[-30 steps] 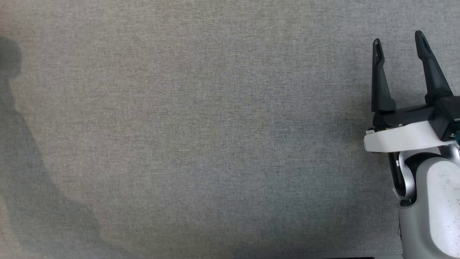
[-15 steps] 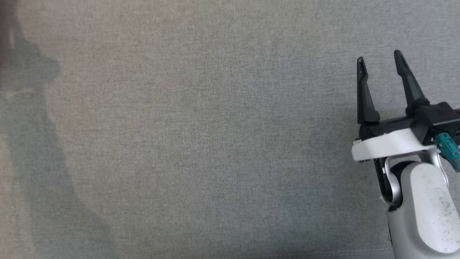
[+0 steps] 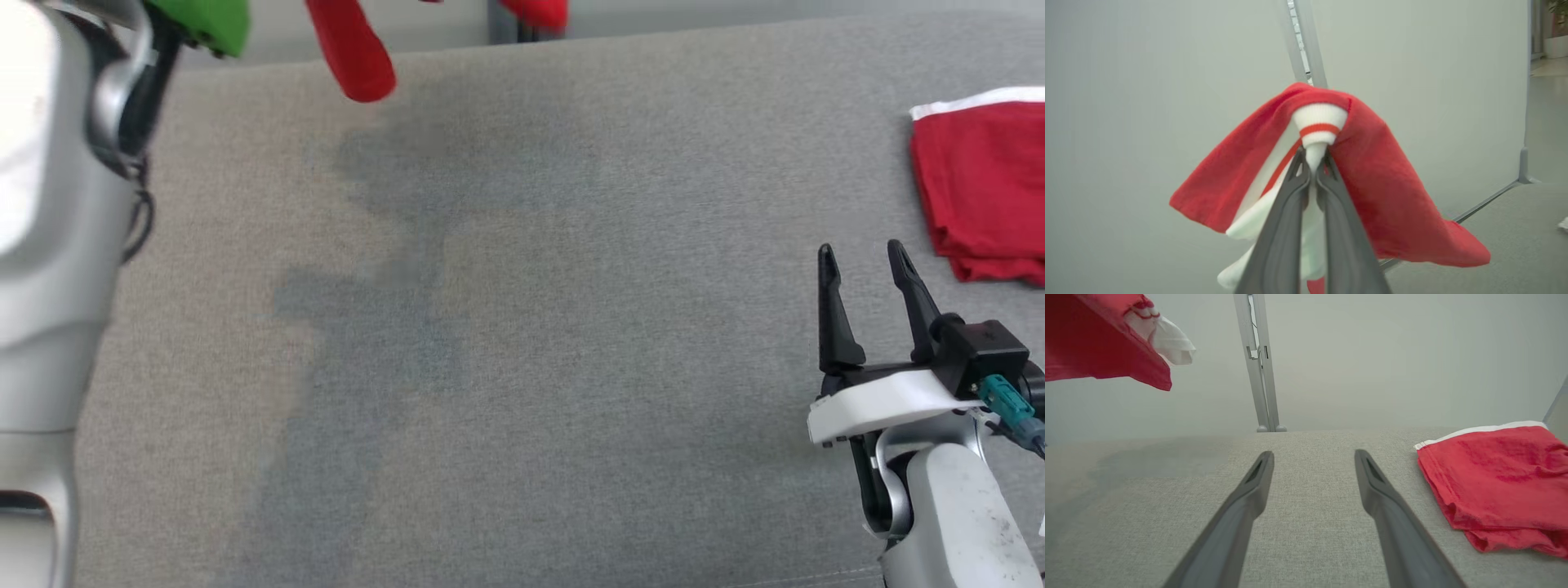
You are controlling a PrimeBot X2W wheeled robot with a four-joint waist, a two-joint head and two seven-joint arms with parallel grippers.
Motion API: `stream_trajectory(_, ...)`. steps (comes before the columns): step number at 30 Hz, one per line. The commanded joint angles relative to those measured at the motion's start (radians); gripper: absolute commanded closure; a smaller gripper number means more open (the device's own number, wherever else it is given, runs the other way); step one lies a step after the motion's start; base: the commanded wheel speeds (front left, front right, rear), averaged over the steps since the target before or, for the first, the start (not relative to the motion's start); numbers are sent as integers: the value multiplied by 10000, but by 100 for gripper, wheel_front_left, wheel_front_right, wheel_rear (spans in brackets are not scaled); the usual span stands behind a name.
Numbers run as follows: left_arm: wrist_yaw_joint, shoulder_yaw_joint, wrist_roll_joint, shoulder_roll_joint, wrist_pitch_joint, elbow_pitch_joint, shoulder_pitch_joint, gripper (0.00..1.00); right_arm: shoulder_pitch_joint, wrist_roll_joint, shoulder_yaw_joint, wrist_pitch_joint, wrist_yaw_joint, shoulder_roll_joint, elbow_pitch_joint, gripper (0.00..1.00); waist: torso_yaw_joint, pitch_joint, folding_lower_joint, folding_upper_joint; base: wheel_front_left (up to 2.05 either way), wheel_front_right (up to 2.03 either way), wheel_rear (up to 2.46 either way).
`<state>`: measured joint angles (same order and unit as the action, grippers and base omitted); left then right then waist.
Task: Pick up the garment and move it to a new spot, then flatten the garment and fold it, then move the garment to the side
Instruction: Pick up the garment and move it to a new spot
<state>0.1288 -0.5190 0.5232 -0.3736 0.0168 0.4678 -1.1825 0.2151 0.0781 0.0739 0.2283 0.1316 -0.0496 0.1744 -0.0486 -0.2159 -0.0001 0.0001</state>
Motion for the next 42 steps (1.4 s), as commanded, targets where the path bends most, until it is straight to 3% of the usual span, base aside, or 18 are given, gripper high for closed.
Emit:
stream_trajectory(1,12,-97,274,224,-53,-314,422,100,-199,98,69,71,-18,-19,79,0,-789,919,1,-1,0,0,0)
stream_trajectory(5,-33,-378,938,1032,-80,-1203,1380,100,-402,184,129,143,-18,-17,208,0,-1020,877,1,-1,0,0,0)
stream_trajectory(9,-255,-694,1299,1632,183,-1246,2644,100,-357,339,-1,209,-18,-13,374,0,-1209,656,1,-1,0,0,0)
stream_trajectory(15,-540,-683,1473,1474,942,159,4371,100,-44,525,-308,298,-18,-16,445,0,-1412,110,1,-1,0,0,0)
stream_trajectory(21,-929,-223,1604,1253,1838,2069,5003,100,121,577,-409,351,-18,-21,532,0,-1381,-355,1,-1,0,0,0)
stream_trajectory(22,-929,-200,1552,1262,1969,2343,5006,68,166,562,-426,359,-18,-17,558,0,-1348,-407,1,-1,0,0,0)
stream_trajectory(23,-932,-179,1546,1314,2056,2511,4999,51,187,545,-434,365,-18,-16,575,0,-1310,-439,1,-1,0,0,0)
stream_trajectory(24,-909,-166,1552,1377,2125,2676,4993,0,203,512,-439,364,-18,-16,598,0,-1270,-453,1,-1,0,0,0)
stream_trajectory(33,-665,-106,1147,1839,2488,3308,4687,0,258,232,-524,365,-19,-19,829,0,-674,22,1,-1,0,0,0)
stream_trajectory(42,-822,579,425,1824,2483,2238,5567,0,-101,-65,-438,365,-19,-17,906,0,-27,1149,1,-1,0,0,0)
